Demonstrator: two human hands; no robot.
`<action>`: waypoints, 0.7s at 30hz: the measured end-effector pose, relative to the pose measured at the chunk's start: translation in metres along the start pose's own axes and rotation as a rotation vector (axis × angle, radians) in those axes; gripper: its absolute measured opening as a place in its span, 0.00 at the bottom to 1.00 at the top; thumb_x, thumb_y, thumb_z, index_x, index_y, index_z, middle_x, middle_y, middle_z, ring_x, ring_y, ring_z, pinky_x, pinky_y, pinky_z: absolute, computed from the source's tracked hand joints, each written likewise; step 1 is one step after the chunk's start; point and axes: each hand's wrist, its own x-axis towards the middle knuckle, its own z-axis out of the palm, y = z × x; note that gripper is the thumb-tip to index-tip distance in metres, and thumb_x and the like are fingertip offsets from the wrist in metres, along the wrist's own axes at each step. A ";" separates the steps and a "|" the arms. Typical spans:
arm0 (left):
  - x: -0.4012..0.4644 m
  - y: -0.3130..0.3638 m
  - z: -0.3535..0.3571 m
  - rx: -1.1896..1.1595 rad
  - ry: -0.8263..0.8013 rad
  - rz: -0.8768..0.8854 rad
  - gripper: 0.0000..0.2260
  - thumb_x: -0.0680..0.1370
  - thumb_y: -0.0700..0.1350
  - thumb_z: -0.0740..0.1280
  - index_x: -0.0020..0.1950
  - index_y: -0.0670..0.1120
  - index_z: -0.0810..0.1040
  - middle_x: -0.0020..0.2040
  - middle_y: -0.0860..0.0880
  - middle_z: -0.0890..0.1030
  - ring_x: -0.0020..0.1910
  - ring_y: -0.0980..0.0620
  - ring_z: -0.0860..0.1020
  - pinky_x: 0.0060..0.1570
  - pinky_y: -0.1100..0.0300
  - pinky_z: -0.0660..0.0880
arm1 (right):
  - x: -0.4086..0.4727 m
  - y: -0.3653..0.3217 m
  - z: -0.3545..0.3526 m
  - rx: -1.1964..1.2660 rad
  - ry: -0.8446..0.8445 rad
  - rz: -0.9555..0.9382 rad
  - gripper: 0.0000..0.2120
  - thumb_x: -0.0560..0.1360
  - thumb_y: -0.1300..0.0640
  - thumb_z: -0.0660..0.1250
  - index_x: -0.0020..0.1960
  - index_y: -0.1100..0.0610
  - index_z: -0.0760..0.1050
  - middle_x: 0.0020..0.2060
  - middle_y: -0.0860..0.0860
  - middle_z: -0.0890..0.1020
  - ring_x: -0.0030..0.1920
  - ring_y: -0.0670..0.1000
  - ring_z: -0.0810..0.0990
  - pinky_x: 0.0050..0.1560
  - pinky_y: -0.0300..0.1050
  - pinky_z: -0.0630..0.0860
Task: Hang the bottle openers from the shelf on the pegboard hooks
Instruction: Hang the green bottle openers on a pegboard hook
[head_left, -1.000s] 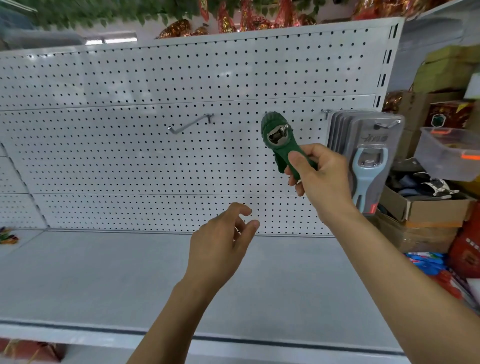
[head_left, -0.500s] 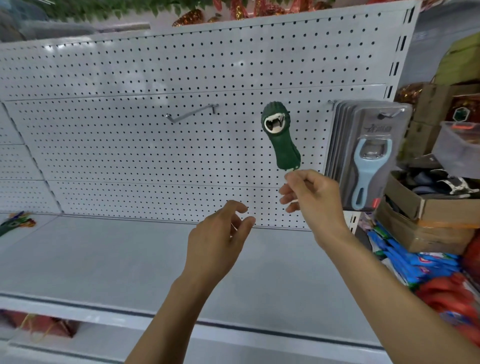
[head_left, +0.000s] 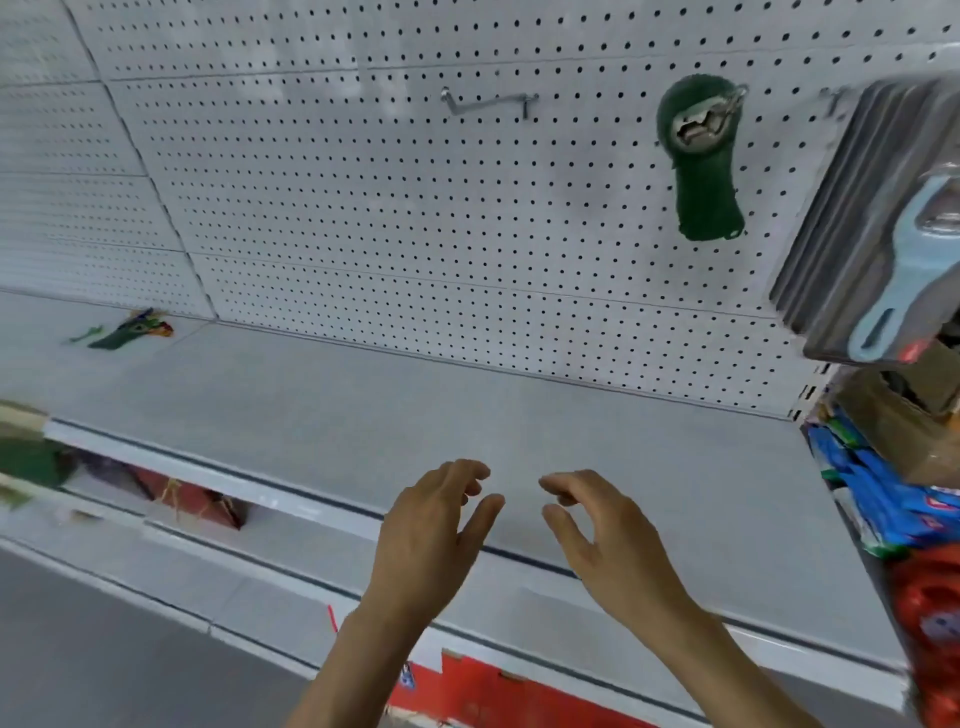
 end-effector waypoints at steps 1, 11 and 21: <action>-0.007 -0.011 -0.001 0.003 -0.013 -0.030 0.15 0.78 0.59 0.62 0.61 0.53 0.76 0.51 0.57 0.81 0.46 0.61 0.78 0.44 0.67 0.75 | 0.001 -0.002 0.011 -0.030 -0.028 -0.010 0.13 0.79 0.50 0.63 0.63 0.46 0.74 0.58 0.39 0.78 0.57 0.40 0.76 0.59 0.36 0.70; -0.036 -0.167 -0.067 0.073 -0.070 -0.224 0.17 0.79 0.59 0.60 0.65 0.53 0.73 0.59 0.55 0.79 0.54 0.57 0.77 0.51 0.61 0.77 | 0.057 -0.097 0.164 -0.092 -0.194 -0.115 0.12 0.79 0.51 0.63 0.61 0.50 0.74 0.55 0.45 0.80 0.53 0.50 0.79 0.54 0.44 0.75; -0.014 -0.393 -0.191 0.126 -0.107 -0.297 0.12 0.79 0.55 0.63 0.59 0.53 0.75 0.51 0.56 0.78 0.47 0.56 0.77 0.42 0.63 0.73 | 0.147 -0.249 0.353 -0.007 -0.262 -0.073 0.11 0.79 0.54 0.63 0.60 0.51 0.75 0.57 0.45 0.79 0.54 0.47 0.79 0.54 0.46 0.75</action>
